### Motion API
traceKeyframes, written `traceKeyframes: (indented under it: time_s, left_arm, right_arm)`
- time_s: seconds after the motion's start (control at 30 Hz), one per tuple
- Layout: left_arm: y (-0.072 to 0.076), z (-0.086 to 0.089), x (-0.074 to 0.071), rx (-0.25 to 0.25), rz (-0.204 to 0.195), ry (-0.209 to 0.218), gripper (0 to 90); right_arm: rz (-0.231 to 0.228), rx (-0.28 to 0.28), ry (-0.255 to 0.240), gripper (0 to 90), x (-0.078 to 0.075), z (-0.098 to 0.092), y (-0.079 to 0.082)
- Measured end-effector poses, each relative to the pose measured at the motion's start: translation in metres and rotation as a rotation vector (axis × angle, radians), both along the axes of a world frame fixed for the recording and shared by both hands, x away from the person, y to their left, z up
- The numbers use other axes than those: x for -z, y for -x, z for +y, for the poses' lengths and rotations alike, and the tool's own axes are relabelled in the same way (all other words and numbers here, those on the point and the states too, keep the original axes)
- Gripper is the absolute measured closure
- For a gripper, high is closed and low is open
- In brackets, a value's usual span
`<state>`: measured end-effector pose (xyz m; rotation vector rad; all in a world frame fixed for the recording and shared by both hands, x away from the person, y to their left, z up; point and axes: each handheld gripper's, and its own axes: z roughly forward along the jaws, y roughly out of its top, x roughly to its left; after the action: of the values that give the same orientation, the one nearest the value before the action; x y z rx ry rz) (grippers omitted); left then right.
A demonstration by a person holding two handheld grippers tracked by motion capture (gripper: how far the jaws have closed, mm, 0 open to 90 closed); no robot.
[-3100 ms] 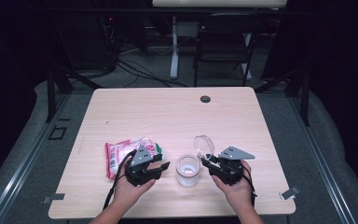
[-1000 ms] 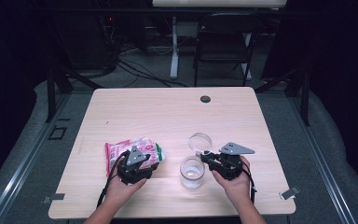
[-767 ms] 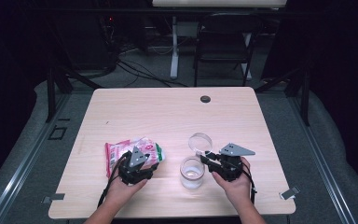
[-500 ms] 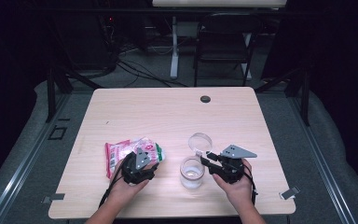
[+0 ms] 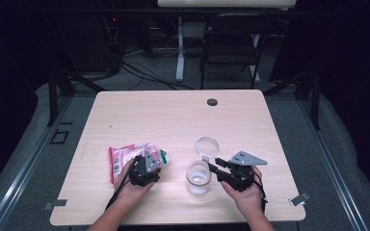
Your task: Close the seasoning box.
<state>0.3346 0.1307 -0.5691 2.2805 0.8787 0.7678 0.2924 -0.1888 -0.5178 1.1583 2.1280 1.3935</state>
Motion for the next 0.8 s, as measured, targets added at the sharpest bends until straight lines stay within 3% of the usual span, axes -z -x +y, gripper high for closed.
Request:
traceKeyframes:
  time_s: [0.13, 0.47, 0.73, 0.8]
  left_arm:
    - [-0.004, 0.003, 0.002, -0.028, 0.029, 0.011, 48.8]
    - [-0.008, 0.011, 0.0, -0.077, 0.047, 0.046, 70.4]
    - [-0.01, 0.025, -0.01, -0.127, 0.073, 0.165, 84.2]
    - [-0.01, 0.028, -0.013, -0.129, 0.083, 0.178, 86.0]
  right_arm:
    - [-0.002, -0.001, -0.001, 62.9, 0.0, 0.0, 0.0]
    - [-0.002, -0.004, 0.001, 62.7, 0.001, 0.001, 0.001]
    - [-0.004, -0.002, 0.002, 62.7, 0.001, 0.0, 0.001]
    - [-0.006, -0.002, -0.001, 62.6, 0.001, 0.0, 0.001]
